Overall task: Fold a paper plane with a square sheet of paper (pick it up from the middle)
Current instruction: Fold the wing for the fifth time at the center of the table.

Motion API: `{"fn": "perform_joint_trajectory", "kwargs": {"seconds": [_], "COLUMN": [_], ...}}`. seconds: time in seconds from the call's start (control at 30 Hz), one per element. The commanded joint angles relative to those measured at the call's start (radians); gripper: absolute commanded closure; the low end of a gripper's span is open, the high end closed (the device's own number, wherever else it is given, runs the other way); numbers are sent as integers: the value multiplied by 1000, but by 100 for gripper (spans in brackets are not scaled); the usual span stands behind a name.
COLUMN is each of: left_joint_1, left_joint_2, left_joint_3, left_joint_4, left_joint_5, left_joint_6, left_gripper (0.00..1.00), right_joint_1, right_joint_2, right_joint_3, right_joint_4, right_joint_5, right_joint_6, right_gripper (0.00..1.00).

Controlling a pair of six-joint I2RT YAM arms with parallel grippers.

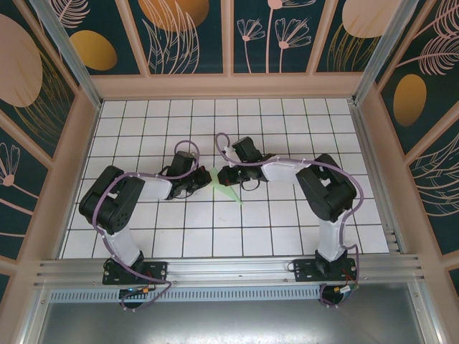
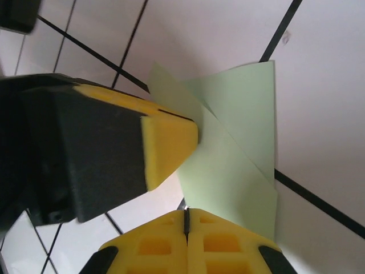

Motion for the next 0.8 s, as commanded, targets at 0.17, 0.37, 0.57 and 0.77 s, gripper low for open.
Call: {"fn": "perform_joint_trajectory", "kwargs": {"seconds": [0.17,0.37,0.57,0.77], "left_joint_1": [-2,-2,-1,-2], "left_joint_2": [57,62,65,82], "left_joint_3": [-16,-18,-16,-14], "left_joint_4": [-79,-73,-108,-141], "left_joint_5": [-26,-12,-45,-73], "left_joint_6": [-5,-3,-8,-18], "left_gripper": [100,100,100,100], "right_joint_1": [16,16,13,5], "right_joint_2": [83,119,143,84], "right_joint_3": [61,97,100,-1], "right_joint_4": [-37,-58,-91,-102], "right_joint_5": [-83,-94,-96,-92], "right_joint_6": [-50,-72,-98,-125], "right_gripper": [100,100,100,100]}}
